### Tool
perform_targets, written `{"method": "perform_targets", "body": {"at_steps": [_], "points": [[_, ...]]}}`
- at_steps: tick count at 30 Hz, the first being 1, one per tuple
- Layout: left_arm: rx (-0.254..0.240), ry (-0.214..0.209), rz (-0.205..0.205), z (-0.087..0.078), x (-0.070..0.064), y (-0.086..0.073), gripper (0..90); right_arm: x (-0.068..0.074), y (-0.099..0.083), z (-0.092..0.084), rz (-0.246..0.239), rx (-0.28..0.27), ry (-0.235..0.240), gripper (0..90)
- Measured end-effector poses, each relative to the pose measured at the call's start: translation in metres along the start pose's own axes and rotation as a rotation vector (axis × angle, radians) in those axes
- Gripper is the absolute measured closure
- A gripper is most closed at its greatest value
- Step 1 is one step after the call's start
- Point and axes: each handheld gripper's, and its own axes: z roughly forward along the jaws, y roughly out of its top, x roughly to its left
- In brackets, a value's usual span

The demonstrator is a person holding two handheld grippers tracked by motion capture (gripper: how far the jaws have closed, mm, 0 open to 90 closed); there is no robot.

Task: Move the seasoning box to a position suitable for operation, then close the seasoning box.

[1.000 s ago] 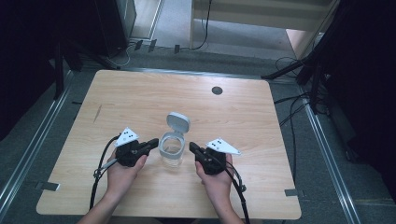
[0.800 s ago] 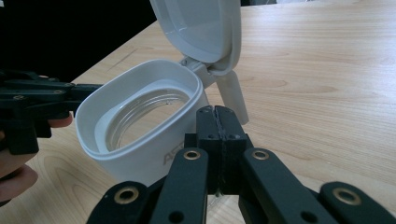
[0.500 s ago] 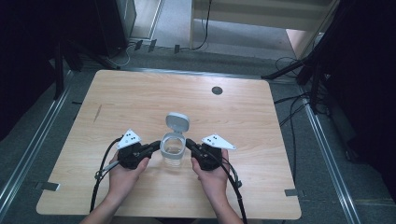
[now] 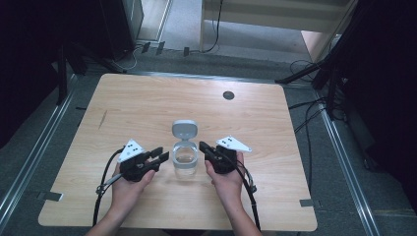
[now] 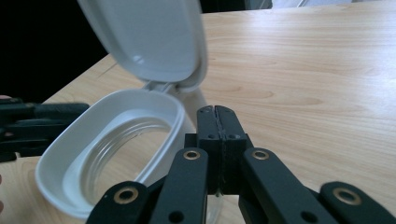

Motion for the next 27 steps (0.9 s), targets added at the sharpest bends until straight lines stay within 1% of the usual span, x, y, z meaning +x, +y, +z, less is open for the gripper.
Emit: {"method": "perform_targets", "body": {"at_steps": [1,2,3,4,5,6,7,8,9,10,11,12,13,14,15,16,17,18,20,21,24,27], "points": [[0.003,0.026,-0.007,-0.004,0.007,-0.002,40.7,-0.004,0.004,0.0,-0.003,0.003,-0.006,90.0],[0.003,0.049,-0.034,-0.013,0.022,-0.008,34.5,-0.005,0.006,0.0,-0.005,0.003,-0.007,90.0],[0.003,0.049,-0.034,-0.013,0.022,-0.008,28.9,-0.007,0.009,0.0,-0.011,0.006,-0.009,90.0],[-0.002,0.067,-0.048,-0.02,0.032,-0.012,28.9,-0.007,0.009,0.0,-0.011,0.006,-0.009,90.0],[-0.011,0.086,-0.069,-0.029,0.044,-0.017,22.6,-0.011,0.016,0.0,-0.01,0.008,-0.018,90.0],[-0.013,0.098,-0.079,-0.035,0.052,-0.02,20.2,-0.013,0.018,0.0,-0.01,0.006,-0.02,90.0],[-0.02,0.118,-0.088,-0.043,0.061,-0.024,20.2,-0.013,0.018,0.0,-0.01,0.006,-0.02,90.0],[-0.024,0.14,-0.095,-0.053,0.072,-0.029,15.8,-0.016,0.025,0.001,-0.011,0.006,-0.021,90.0],[-0.026,0.151,-0.099,-0.059,0.078,-0.031,15.4,-0.017,0.028,0.002,-0.011,0.004,-0.022,90.0],[-0.028,0.162,-0.112,-0.066,0.085,-0.034,15.4,-0.017,0.028,0.002,-0.011,0.004,-0.022,90.0],[-0.032,0.177,-0.126,-0.073,0.091,-0.037,15.4,-0.018,0.033,0.003,-0.018,0.003,-0.024,90.0],[-0.036,0.186,-0.145,-0.084,0.1,-0.044,15.4,-0.018,0.036,0.005,-0.026,-0.002,-0.023,90.0],[-0.036,0.186,-0.145,-0.084,0.1,-0.044,15.4,-0.018,0.04,0.006,-0.027,-0.001,-0.023,90.0],[-0.038,0.191,-0.151,-0.087,0.103,-0.047,15.4,-0.018,0.043,0.007,-0.031,-0.004,-0.021,90.0],[-0.03,0.205,-0.149,-0.09,0.105,-0.05,15.4,-0.018,0.043,0.007,-0.031,-0.004,-0.021,90.0],[-0.021,0.215,-0.142,-0.09,0.107,-0.053,15.4,-0.017,0.049,0.01,-0.031,-0.007,-0.019,90.0],[-0.009,0.221,-0.144,-0.09,0.108,-0.055,15.4,-0.017,0.049,0.01,-0.031,-0.007,-0.019,90.0],[-0.013,0.212,-0.154,-0.088,0.108,-0.056,15.5,-0.017,0.051,0.012,-0.03,-0.006,-0.018,90.0],[-0.016,0.217,-0.136,-0.087,0.106,-0.056,15.5,-0.016,0.056,0.015,-0.027,-0.011,-0.015,90.0],[-0.004,0.221,-0.126,-0.084,0.105,-0.056,15.5,-0.015,0.061,0.019,-0.023,-0.013,-0.01,90.0],[0.0,0.211,-0.118,-0.084,0.105,-0.056,15.5,-0.014,0.066,0.022,-0.022,-0.018,-0.006,90.0],[0.007,0.202,-0.126,-0.083,0.106,-0.056,15.5,-0.013,0.073,0.027,-0.029,-0.023,0.001,90.0]]}}
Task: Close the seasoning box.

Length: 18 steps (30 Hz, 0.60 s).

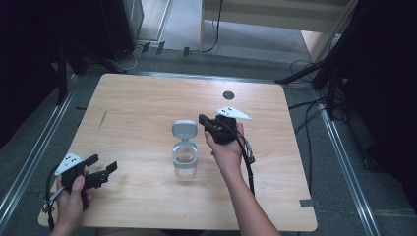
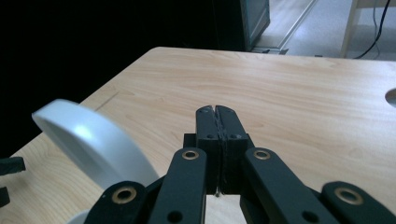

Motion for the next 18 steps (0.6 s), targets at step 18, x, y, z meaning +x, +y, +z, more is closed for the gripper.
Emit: {"method": "perform_targets", "body": {"at_steps": [18], "points": [[0.013,-0.014,-0.006,0.001,0.001,0.001,15.5,0.005,-0.015,-0.032,-0.084,-0.014,0.038,83.0]]}}
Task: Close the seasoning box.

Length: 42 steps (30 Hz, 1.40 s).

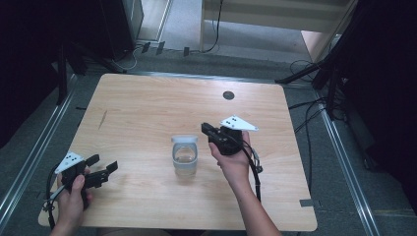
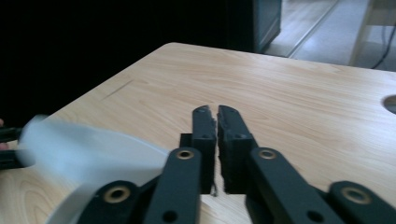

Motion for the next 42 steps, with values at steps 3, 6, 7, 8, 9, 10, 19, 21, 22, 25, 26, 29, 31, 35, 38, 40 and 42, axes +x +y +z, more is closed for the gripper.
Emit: {"method": "perform_targets", "body": {"at_steps": [3,6,7,8,9,10,19,21,22,25,26,29,31,35,38,40,42], "points": [[-0.002,0.001,-0.004,0.0,0.0,0.0,15.4,-0.013,-0.007,-0.015,0.021,-0.04,-0.055,47.3],[0.0,0.0,-0.001,0.0,0.0,0.0,15.4,-0.02,-0.011,-0.021,0.034,-0.038,-0.086,29.3],[0.0,0.001,-0.001,0.001,0.0,0.0,15.4,-0.023,-0.014,-0.026,0.029,-0.036,-0.115,23.0],[0.0,0.003,-0.001,0.001,0.0,0.0,15.4,-0.026,-0.016,-0.029,0.027,-0.036,-0.132,19.4],[-0.001,0.005,0.0,0.001,0.0,0.0,15.4,-0.028,-0.018,-0.031,0.033,-0.032,-0.142,16.0],[0.002,0.005,0.007,0.0,0.0,0.0,15.4,-0.032,-0.021,-0.034,0.041,-0.028,-0.148,14.5],[-0.014,0.004,0.007,0.0,-0.001,0.0,13.7,-0.062,-0.057,-0.069,0.108,-0.012,-0.219,14.5],[-0.015,0.003,0.004,0.0,-0.001,0.0,13.7,-0.065,-0.061,-0.073,0.114,-0.013,-0.226,14.5],[-0.015,0.003,0.003,0.0,0.0,0.0,13.7,-0.068,-0.065,-0.076,0.115,-0.016,-0.232,14.5],[-0.016,0.005,0.002,-0.001,-0.001,0.0,13.7,-0.074,-0.076,-0.087,0.121,-0.009,-0.246,14.6],[-0.017,0.005,0.002,-0.001,-0.001,0.0,13.7,-0.079,-0.083,-0.093,0.125,-0.004,-0.263,14.6],[-0.017,0.005,0.004,-0.001,0.0,0.0,13.6,-0.084,-0.091,-0.1,0.142,0.004,-0.28,14.7],[-0.019,0.006,0.005,0.0,-0.001,0.0,13.6,-0.088,-0.099,-0.106,0.151,0.016,-0.292,14.8],[-0.02,0.006,0.007,-0.001,-0.001,0.0,13.6,-0.098,-0.11,-0.12,0.16,0.027,-0.323,14.8],[-0.022,0.006,0.006,-0.001,-0.001,0.0,13.6,-0.106,-0.119,-0.133,0.175,0.031,-0.352,14.9],[-0.021,0.006,0.008,-0.001,-0.001,0.0,13.6,-0.111,-0.125,-0.143,0.179,0.034,-0.371,15.0],[-0.021,0.008,0.007,-0.001,-0.001,0.0,13.6,-0.113,-0.127,-0.147,0.185,0.036,-0.377,15.0]]}}
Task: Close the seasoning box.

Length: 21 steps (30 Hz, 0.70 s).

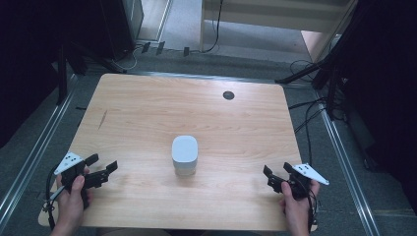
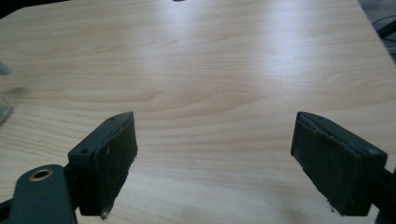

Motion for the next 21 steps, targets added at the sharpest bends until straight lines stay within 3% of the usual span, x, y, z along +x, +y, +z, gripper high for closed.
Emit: {"method": "perform_targets", "body": {"at_steps": [4,10,21], "points": [[-0.002,-0.002,-0.001,0.0,0.0,0.0,13.6,-0.018,-0.008,-0.014,0.025,-0.003,-0.027,15.1],[0.002,-0.002,0.006,0.0,0.0,0.0,13.6,-0.03,-0.016,-0.025,0.028,-0.008,-0.039,15.0],[0.013,-0.013,0.002,0.001,0.0,0.001,13.6,-0.028,-0.02,-0.027,-0.012,-0.001,-0.08,15.2]]}}
